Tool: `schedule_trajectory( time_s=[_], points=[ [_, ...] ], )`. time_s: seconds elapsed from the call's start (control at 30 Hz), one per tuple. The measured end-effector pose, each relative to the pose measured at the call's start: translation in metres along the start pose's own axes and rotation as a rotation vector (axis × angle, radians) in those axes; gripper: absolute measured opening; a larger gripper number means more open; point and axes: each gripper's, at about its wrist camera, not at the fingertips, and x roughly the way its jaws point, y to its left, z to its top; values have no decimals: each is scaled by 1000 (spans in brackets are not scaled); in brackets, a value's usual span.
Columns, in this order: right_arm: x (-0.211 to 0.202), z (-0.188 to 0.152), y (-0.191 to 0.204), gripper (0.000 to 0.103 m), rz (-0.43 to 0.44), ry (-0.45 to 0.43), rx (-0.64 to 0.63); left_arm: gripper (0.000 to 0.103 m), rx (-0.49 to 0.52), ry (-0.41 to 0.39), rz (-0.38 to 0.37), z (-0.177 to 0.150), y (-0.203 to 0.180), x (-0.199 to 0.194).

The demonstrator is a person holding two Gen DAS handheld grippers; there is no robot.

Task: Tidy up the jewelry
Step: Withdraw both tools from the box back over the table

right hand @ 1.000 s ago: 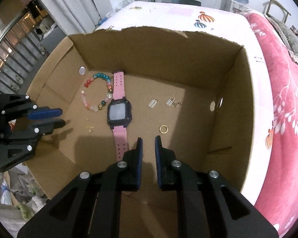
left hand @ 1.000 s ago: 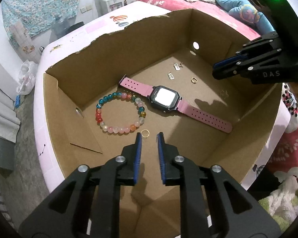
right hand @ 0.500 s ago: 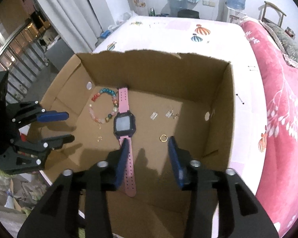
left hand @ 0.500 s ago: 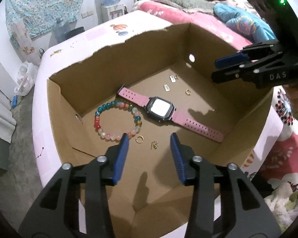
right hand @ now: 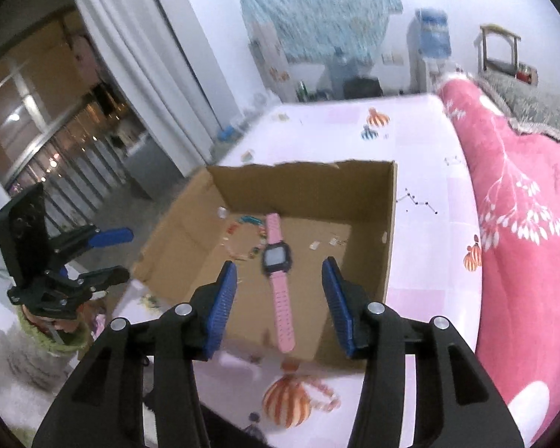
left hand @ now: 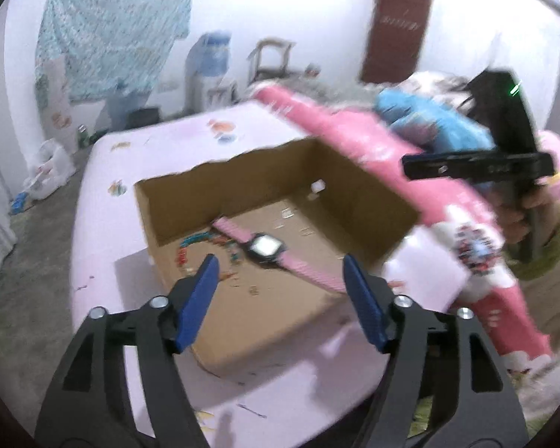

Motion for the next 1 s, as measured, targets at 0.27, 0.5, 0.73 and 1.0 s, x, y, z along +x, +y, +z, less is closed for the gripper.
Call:
schedule_trajectory(
  time_s=[0.27,0.5,0.73,1.0],
  points=[
    [-29,-70,15,56,44,-50,49,84,48,84,-83,-52,-54,5],
    [27,-119,4,56,1,85,152,84,14,286,81,-88,-60,83],
    [77,-131,-1,38,-117,180,102,84,-42,417,190,-100,-45,134],
    [102,-133,8,29,-200,233,26,84,-39,434,216,-98,-44,143]
  ],
)
